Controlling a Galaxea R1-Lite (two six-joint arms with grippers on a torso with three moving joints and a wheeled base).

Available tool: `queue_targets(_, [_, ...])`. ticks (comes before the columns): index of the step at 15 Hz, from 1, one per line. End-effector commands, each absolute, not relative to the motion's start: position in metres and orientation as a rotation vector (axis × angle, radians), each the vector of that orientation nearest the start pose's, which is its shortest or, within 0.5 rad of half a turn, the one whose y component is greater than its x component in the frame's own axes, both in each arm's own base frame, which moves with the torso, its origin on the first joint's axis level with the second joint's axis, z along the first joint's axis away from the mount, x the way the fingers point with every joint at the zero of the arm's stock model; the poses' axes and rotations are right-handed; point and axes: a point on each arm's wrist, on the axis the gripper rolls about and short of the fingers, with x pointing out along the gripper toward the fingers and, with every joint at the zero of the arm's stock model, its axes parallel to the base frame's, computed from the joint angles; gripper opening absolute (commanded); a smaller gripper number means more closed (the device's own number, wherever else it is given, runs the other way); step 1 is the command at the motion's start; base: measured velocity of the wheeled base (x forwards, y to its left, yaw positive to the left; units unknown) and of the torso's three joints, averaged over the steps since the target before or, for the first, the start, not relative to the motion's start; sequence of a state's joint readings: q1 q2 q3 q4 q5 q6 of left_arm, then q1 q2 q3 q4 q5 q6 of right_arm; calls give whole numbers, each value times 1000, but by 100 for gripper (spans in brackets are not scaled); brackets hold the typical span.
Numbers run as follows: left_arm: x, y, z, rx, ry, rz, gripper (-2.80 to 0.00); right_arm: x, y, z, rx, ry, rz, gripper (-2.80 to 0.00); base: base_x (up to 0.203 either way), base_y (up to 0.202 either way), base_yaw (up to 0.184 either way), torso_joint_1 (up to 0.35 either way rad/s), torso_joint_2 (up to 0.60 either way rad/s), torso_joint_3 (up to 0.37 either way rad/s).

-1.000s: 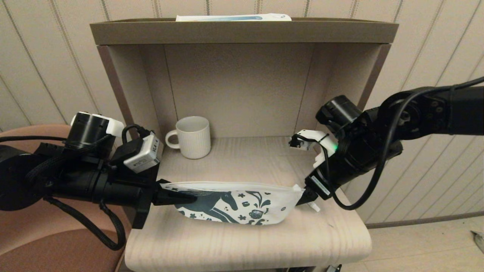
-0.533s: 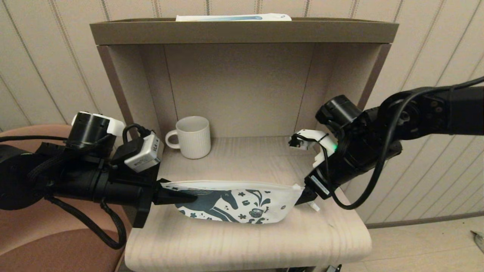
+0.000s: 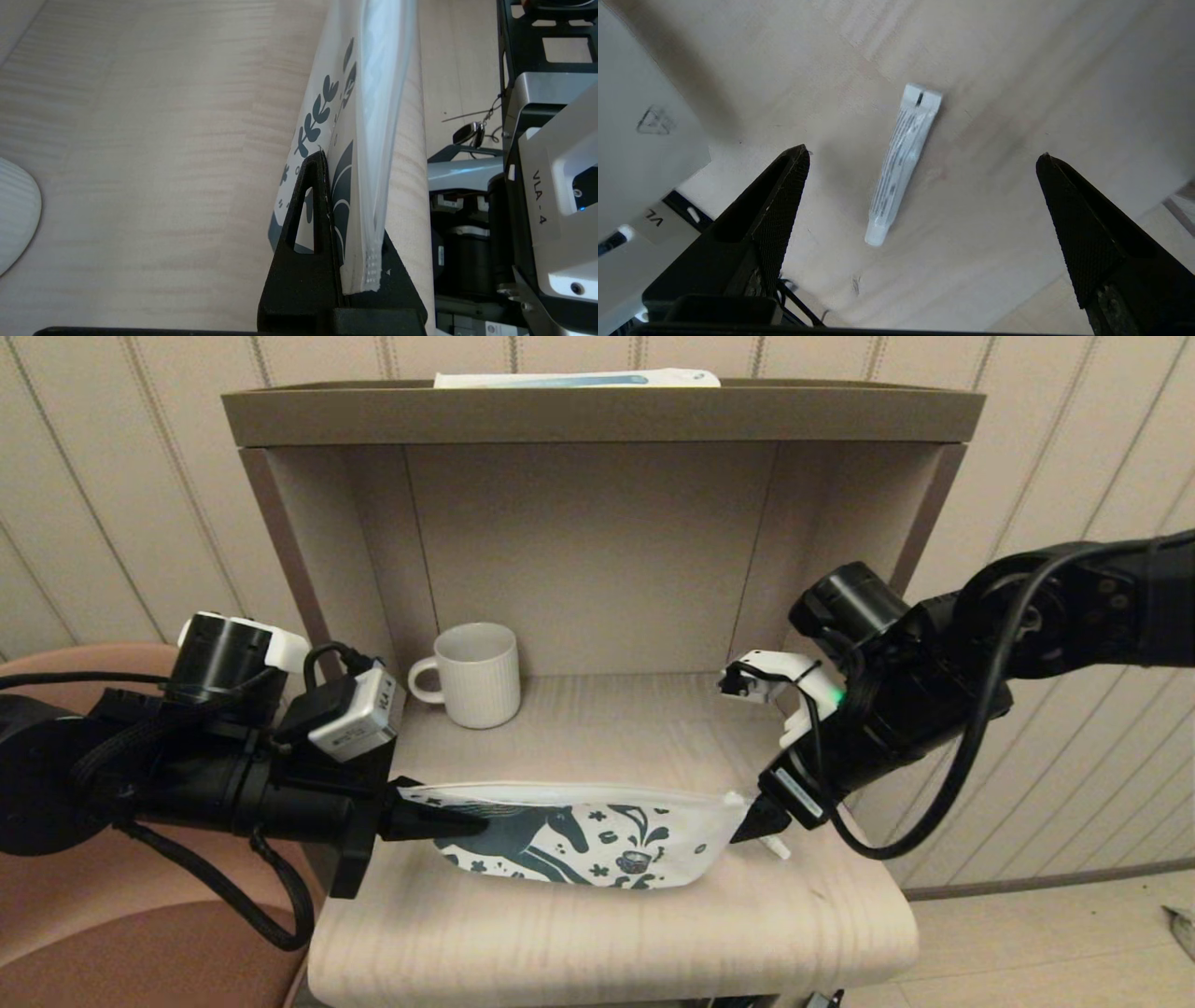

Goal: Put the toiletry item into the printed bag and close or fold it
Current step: Pick up the toothpaste

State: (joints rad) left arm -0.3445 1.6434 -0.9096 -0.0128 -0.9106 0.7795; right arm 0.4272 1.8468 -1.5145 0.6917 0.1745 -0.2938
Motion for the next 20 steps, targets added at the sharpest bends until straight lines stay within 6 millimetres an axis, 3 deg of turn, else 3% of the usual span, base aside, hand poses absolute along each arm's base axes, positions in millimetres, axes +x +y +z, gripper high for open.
queue_targets(1, [251,-109,176,432,224,-1403,-280,287,139,218,-399,942,706,0,0,0,0,0,0,0])
queue_targets(2, [251,-109,176,432,225,-1404,-280,287,139,215,-401,952,708,-280,0,0,0,0,0,0])
queue_targets(8, [250,-108,173,429,236,-1405,-280,284,138,204,-405,996,712,-280,0,0,0,0,0,0])
queue_targets(13, [248,-108,175,431,229,-1405,-280,282,137,207,-403,986,711,-280,0,0,0,0,0,0])
queue_targets(17, [248,-108,175,432,230,-1404,-280,277,132,223,-391,932,705,-280,0,0,0,0,0,0])
queue_targets(20, [250,-109,173,432,237,-1405,-280,267,126,247,-381,849,698,-280,0,0,0,0,0,0])
